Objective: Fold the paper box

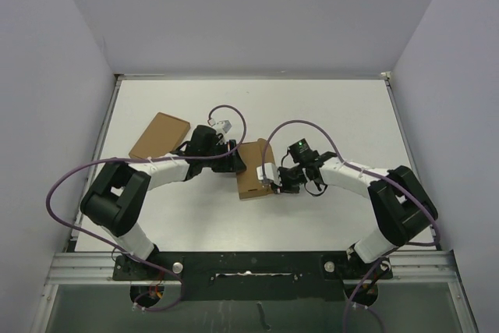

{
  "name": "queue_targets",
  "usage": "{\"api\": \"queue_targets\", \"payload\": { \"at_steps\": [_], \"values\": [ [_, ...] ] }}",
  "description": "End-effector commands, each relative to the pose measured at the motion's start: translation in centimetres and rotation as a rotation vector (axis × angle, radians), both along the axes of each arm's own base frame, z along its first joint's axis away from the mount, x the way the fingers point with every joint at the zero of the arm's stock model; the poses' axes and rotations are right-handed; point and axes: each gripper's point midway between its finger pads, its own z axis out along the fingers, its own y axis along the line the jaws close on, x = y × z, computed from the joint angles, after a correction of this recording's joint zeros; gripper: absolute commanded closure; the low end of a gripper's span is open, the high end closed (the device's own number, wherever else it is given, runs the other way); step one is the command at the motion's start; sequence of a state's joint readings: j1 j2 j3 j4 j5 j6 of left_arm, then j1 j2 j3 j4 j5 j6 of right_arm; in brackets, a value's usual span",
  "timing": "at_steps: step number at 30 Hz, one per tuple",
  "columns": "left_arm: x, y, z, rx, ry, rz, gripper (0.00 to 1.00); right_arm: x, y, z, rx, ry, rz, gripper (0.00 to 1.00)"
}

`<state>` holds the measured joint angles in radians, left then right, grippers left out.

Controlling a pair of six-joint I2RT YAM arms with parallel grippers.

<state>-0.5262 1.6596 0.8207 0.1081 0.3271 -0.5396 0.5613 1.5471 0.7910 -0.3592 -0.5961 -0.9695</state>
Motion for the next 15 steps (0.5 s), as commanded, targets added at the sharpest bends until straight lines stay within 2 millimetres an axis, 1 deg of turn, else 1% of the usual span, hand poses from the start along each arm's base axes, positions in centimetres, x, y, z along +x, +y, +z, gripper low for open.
{"api": "queue_targets", "payload": {
  "at_steps": [1,15],
  "values": [
    [0.55,-0.04,-0.6,0.0,0.006,-0.002,0.51,0.57,0.76,1.17,0.031,0.036,-0.026,1.0],
    [0.97,0.01,-0.82,-0.004,0.016,0.0,0.52,0.24,0.63,1.44,0.072,0.147,-0.055,1.0]
  ]
}}
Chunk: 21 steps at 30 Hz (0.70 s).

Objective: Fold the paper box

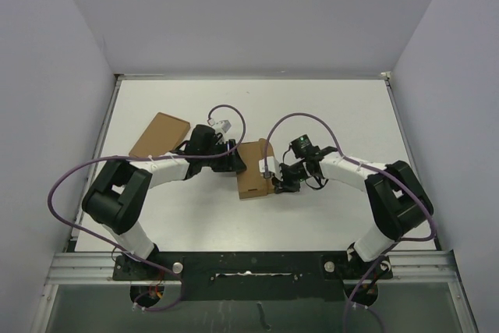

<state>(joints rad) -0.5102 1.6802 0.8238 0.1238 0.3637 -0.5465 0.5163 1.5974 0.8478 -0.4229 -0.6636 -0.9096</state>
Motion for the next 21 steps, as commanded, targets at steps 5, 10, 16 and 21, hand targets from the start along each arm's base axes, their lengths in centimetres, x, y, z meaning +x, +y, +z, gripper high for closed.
{"api": "queue_targets", "payload": {
  "at_steps": [5,10,16,21],
  "values": [
    [0.9,-0.2,-0.4,0.02,-0.004,0.007,0.52,-0.1,1.3,1.8,0.051,0.013,0.018,1.0],
    [0.8,-0.5,-0.3,0.041,-0.005,0.006,0.52,-0.2,2.6,2.8,0.033,0.012,0.012,1.0],
    [0.5,-0.8,-0.4,0.06,-0.003,0.001,0.52,-0.3,4.0,3.8,-0.039,0.015,-0.01,1.0],
    [0.2,-1.1,-0.5,0.079,-0.008,-0.01,0.53,-1.0,4.9,3.9,-0.091,0.09,-0.026,0.98]
  ]
}}
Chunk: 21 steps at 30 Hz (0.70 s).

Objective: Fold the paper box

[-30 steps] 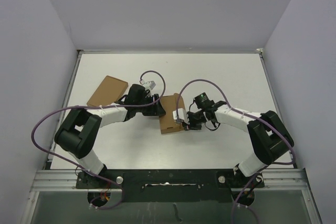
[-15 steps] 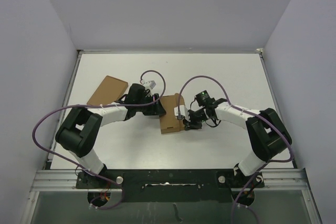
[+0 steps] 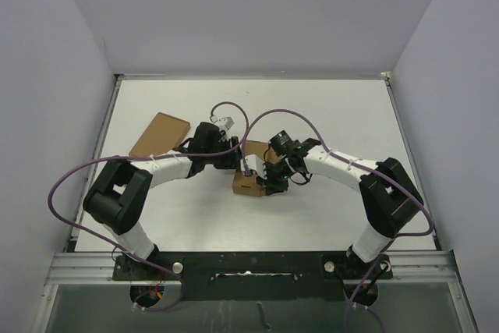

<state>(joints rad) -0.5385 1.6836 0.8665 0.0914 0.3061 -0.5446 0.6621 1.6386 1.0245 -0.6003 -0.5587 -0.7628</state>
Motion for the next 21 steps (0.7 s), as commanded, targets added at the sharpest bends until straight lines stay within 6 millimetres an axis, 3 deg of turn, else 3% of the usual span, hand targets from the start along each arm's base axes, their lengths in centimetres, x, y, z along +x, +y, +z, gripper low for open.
{"api": "queue_targets", "payload": {
  "at_steps": [1,5,12,15,21],
  "values": [
    [-0.5,-0.6,-1.1,0.051,0.019,-0.023,0.53,0.6,2.1,1.5,0.006,0.027,-0.037,0.98],
    [-0.9,-0.7,-1.2,0.058,0.019,-0.024,0.53,0.7,1.9,0.4,-0.039,0.073,-0.078,0.96],
    [-1.5,-1.5,-1.4,0.047,0.008,-0.044,0.53,0.5,2.6,0.8,0.0,0.109,-0.126,0.93],
    [-1.4,-1.5,-1.1,0.036,-0.006,-0.046,0.53,0.4,2.4,1.1,0.018,0.117,-0.113,0.82],
    [-1.0,-1.6,0.1,0.017,-0.052,-0.077,0.51,0.4,1.3,3.6,0.107,0.131,-0.092,0.68]
  ]
}}
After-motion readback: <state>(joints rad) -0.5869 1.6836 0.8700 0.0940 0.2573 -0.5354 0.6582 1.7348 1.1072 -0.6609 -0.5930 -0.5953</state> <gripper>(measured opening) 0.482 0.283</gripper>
